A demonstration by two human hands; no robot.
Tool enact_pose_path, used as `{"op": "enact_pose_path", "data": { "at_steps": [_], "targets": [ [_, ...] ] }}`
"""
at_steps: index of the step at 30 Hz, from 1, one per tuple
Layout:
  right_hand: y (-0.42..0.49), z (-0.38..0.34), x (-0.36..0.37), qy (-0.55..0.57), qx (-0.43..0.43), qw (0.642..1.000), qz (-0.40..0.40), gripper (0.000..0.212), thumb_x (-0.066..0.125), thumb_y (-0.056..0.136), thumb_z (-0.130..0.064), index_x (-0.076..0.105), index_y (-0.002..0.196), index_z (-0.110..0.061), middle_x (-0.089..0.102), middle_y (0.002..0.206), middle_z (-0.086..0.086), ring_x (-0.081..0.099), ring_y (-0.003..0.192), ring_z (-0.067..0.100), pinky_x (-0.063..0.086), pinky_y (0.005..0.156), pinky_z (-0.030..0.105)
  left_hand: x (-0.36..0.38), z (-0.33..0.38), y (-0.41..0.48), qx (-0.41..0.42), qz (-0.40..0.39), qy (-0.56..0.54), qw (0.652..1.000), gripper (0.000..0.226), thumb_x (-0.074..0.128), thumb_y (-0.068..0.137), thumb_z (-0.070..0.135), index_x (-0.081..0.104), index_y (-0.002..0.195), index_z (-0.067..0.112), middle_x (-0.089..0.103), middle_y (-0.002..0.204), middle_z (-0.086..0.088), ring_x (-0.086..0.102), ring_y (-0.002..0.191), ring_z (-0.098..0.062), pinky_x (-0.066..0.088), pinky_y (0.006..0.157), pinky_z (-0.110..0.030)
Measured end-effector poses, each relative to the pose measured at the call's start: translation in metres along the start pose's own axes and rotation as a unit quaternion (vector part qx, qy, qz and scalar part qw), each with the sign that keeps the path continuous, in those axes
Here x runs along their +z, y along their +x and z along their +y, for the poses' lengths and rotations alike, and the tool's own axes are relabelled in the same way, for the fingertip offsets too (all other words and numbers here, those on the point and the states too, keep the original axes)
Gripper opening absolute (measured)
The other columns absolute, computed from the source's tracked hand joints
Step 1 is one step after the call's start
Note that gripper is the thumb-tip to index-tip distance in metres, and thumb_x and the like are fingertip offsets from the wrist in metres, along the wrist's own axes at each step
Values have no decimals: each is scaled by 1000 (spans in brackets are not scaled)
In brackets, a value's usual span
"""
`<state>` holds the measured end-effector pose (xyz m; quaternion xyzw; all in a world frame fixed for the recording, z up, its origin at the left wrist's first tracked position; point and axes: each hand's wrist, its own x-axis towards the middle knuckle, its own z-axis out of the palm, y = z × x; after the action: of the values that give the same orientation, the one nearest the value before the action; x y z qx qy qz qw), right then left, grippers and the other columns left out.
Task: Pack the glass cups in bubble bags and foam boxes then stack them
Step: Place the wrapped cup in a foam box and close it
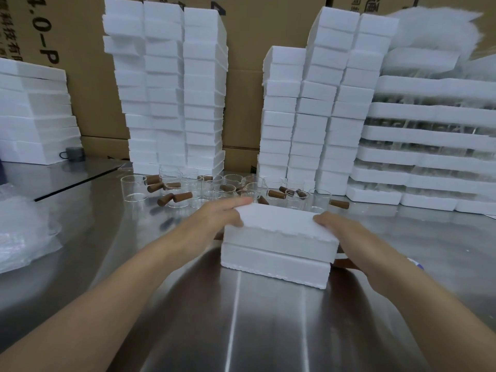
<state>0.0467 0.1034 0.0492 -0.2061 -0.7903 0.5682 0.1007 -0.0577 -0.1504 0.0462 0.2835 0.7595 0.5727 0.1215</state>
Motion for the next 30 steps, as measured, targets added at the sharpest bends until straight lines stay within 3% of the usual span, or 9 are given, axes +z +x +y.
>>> {"op": "enact_pose_path", "data": {
  "at_steps": [2,5,8,12,18,20,22,25,30],
  "targets": [
    [5,2,0,19,-3,1000,-4,26,63,97,-49,74,102,-26,77,76,-7,70,79,14,56,71,30,-1,-1,-1,-4,-6,-6,1000,45,81,82,46,73,125,53,65,130,34,59,125,3,44,104,-20],
    [13,8,-1,10,-24,1000,-1,28,64,97,-53,69,93,-26,71,60,-21,68,82,12,49,70,28,4,-7,-1,6,-27,-7,1000,35,63,105,38,62,139,48,65,119,41,63,102,23,45,76,2],
    [26,11,-2,-13,-20,1000,6,33,63,97,-56,71,95,-24,71,61,-23,71,71,12,45,66,26,6,-10,0,9,-26,-8,1000,37,58,109,32,58,145,42,62,127,34,61,94,28,42,69,5],
    [21,20,-4,25,-38,999,-23,30,66,92,-63,77,93,-34,78,80,-20,72,66,-3,47,69,26,8,-11,1,14,-14,-3,1000,37,53,111,33,56,147,44,59,138,28,61,98,26,42,72,5],
    [21,12,0,25,-38,999,-7,27,65,99,-47,65,85,-23,63,46,-18,62,54,2,41,59,23,8,-18,6,-4,-21,16,1000,43,52,106,54,47,147,63,45,145,44,47,113,34,36,92,-4],
    [21,10,1,33,-23,999,-7,28,67,98,-47,68,88,-22,70,56,-15,67,54,3,45,63,24,9,-21,9,-32,-10,24,999,67,54,89,71,37,154,65,36,153,43,40,133,21,28,111,-18],
    [14,15,0,58,-35,997,-37,31,68,94,-51,75,97,-21,80,79,-8,75,67,5,51,75,32,12,-26,12,-57,12,32,998,68,54,79,79,48,146,65,48,150,41,46,137,15,30,120,-29],
    [6,18,-5,81,-56,992,-74,40,68,91,-57,77,109,-23,82,101,-4,78,88,12,56,82,34,20,-26,14,-79,45,-14,996,39,58,71,75,69,108,68,75,114,33,70,103,12,47,102,-28],
    [3,17,-14,114,-33,988,-94,38,71,89,-57,80,109,-26,80,110,0,78,99,17,55,80,30,34,-11,7,-72,83,-106,988,40,69,62,68,71,102,67,78,105,28,76,94,2,56,94,-35]
  ]
}}
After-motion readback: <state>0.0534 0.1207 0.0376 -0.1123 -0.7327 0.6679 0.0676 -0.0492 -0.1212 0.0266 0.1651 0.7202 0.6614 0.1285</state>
